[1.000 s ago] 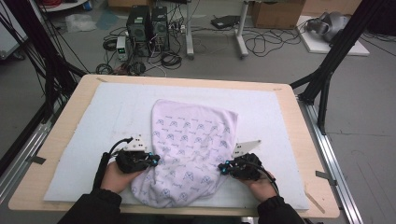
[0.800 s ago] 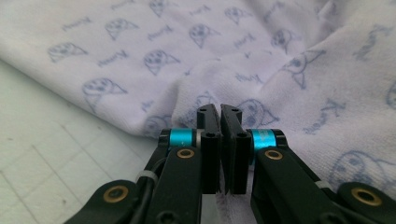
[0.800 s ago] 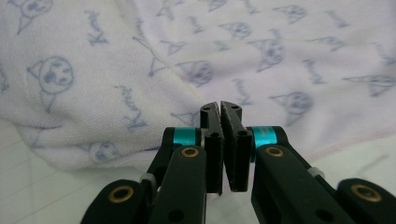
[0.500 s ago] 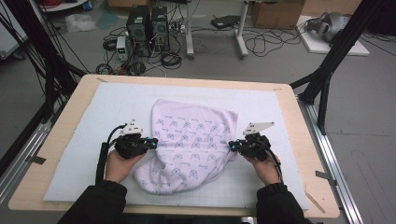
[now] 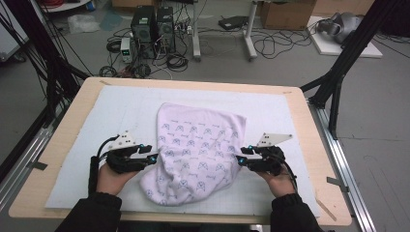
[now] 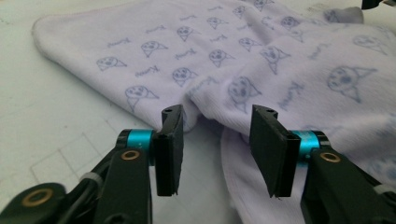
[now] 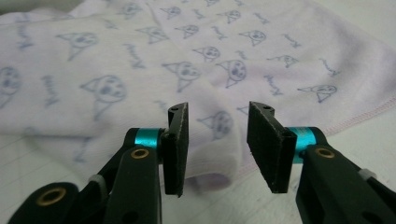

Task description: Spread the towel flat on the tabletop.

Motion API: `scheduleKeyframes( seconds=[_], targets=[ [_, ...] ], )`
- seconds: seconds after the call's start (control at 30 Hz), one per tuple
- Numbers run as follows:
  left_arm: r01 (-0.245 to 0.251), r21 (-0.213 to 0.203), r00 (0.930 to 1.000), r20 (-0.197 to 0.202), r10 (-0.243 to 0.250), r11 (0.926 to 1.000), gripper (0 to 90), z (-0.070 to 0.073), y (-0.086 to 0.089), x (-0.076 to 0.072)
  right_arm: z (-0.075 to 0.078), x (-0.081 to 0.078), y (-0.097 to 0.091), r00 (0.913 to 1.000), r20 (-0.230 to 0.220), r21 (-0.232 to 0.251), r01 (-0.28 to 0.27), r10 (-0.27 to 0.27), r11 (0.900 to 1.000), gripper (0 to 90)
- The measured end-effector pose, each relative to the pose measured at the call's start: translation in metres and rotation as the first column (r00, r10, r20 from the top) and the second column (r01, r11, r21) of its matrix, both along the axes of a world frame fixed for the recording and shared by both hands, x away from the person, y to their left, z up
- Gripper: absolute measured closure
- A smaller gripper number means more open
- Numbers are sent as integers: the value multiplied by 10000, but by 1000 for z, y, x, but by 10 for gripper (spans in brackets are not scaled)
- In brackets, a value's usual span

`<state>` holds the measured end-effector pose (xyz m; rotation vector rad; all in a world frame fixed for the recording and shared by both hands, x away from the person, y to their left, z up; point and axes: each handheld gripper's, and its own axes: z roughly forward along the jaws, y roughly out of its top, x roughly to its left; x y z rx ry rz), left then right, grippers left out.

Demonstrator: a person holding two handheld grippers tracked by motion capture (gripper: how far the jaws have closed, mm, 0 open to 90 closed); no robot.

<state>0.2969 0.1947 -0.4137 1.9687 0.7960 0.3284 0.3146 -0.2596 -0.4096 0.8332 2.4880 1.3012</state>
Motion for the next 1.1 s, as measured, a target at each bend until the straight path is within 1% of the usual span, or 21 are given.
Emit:
scheduleKeyframes(
  seconds=[0.07,0.1,0.13,0.27,0.3,0.33,0.37,0.4,0.43,0.47,0.5,0.53,0.57,0.6,0.63,0.67,0.7,0.77,0.93,0.97,1.1],
  targets=[
    [227,4,9997,84,-227,9997,535,1,2,-9,2,-9,0,9996,69,217,-267,265,9994,584],
    [423,16,9990,133,-423,9991,530,0,1,-18,0,-18,4,9974,176,305,-697,692,9971,571],
    [423,16,9990,133,-423,9991,525,0,1,-18,0,-18,4,9974,176,305,-697,692,9971,571],
    [1036,197,9946,54,-1037,9944,485,-5,-6,-30,-5,-33,17,9888,38,143,-1494,1494,9887,533],
    [1534,289,9882,-43,-1534,9877,475,-7,-12,-34,-9,-37,25,9821,-72,144,-1882,1883,9820,517],
    [1534,289,9882,-43,-1534,9877,469,-7,-12,-34,-11,-39,28,9790,-146,90,-2034,2036,9790,510],
    [1912,610,9815,-157,-1906,9796,463,-10,-18,-39,-13,-42,33,9768,-190,-34,-2136,2135,9769,509],
    [1912,610,9815,-157,-1906,9796,459,-10,-18,-39,-13,-42,33,9768,-190,-34,-2136,2135,9769,509],
    [2178,918,9760,-276,-2161,9717,458,-14,-24,-41,-18,-44,41,9736,-240,-413,-2279,2271,9728,517],
    [2178,918,9760,-276,-2161,9717,470,-14,-24,-41,-18,-44,41,9736,-240,-413,-2279,2271,9728,517],
    [2503,1324,9681,-482,-2460,9591,500,-19,-29,-41,-21,-45,46,9717,-215,-566,-2361,2352,9701,587],
    [2503,1324,9681,-482,-2460,9591,536,-19,-29,-41,-21,-45,46,9717,-215,-566,-2361,2352,9701,587],
    [2777,1550,9602,-739,-2692,9481,580,-22,-33,-40,-23,-44,48,9735,-300,-675,-2284,2268,9712,642],
    [2777,1550,9602,-739,-2692,9481,629,-22,-33,-40,-23,-44,48,9735,-300,-675,-2284,2268,9712,642],
    [2921,1603,9558,-840,-2818,9428,629,-24,-35,-40,-24,-42,48,9712,-397,-645,-2370,2348,9694,683],
    [2944,1647,9550,-879,-2833,9414,717,-26,-37,-40,-26,-42,49,9717,-492,-620,-2340,2312,9703,779],
    [2972,1748,9543,-860,-2861,9387,754,-27,-39,-41,-27,-41,48,9684,-552,-554,-2463,2433,9676,805],
    [3070,1703,9508,-969,-2941,9364,856,-26,-38,-40,-26,-41,49,9661,-532,-562,-2555,2527,9652,825],
    [3225,1599,9457,-962,-3104,9330,879,-24,-34,-42,-22,-44,47,9607,-674,-469,-2725,2691,9610,838],
    [3171,1517,9479,-834,-3075,9362,880,-22,-32,-43,-16,-46,44,9568,-617,-257,-2860,2840,9579,840],
    [3144,1049,9488,-660,-3088,9435,880,-14,-28,-45,-4,-52,39,9563,-291,-82,-2914,2911,9566,842]
  ],
)
